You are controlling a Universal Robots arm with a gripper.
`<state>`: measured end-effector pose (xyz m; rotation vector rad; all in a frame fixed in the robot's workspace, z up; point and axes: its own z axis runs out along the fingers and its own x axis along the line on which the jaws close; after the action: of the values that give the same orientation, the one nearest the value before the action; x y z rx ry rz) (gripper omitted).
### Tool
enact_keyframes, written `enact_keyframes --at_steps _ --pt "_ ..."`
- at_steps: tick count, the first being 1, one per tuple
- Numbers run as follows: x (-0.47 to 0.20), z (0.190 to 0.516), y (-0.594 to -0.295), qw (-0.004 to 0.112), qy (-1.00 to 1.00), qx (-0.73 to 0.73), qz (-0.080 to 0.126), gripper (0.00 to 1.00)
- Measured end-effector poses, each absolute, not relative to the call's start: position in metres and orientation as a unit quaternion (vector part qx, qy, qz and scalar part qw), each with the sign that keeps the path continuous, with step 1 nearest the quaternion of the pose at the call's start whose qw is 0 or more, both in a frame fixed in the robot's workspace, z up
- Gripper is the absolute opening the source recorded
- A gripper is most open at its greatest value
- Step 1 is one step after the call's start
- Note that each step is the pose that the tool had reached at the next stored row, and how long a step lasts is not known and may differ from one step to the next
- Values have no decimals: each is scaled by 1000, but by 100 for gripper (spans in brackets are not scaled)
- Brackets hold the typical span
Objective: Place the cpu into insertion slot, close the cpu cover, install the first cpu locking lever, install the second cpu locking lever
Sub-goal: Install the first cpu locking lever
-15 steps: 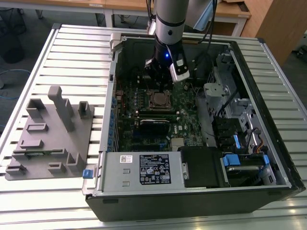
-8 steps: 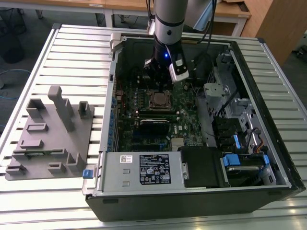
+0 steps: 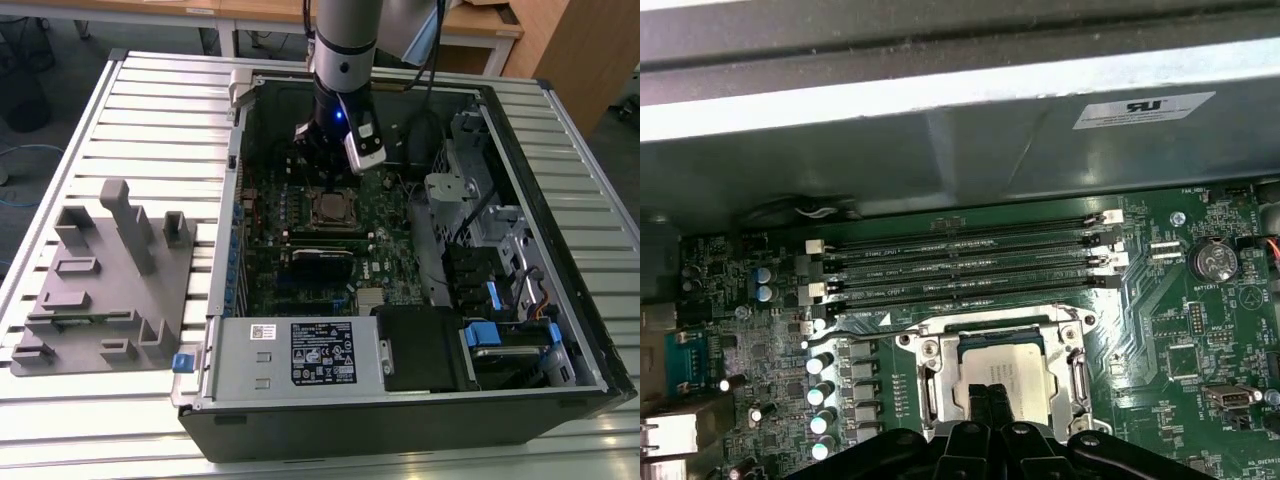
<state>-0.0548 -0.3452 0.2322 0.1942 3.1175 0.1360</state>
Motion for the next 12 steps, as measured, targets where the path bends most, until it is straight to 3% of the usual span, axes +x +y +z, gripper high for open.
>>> enact_keyframes --at_steps 12 --pt "-56 238 -345 8 997 62 44 10"
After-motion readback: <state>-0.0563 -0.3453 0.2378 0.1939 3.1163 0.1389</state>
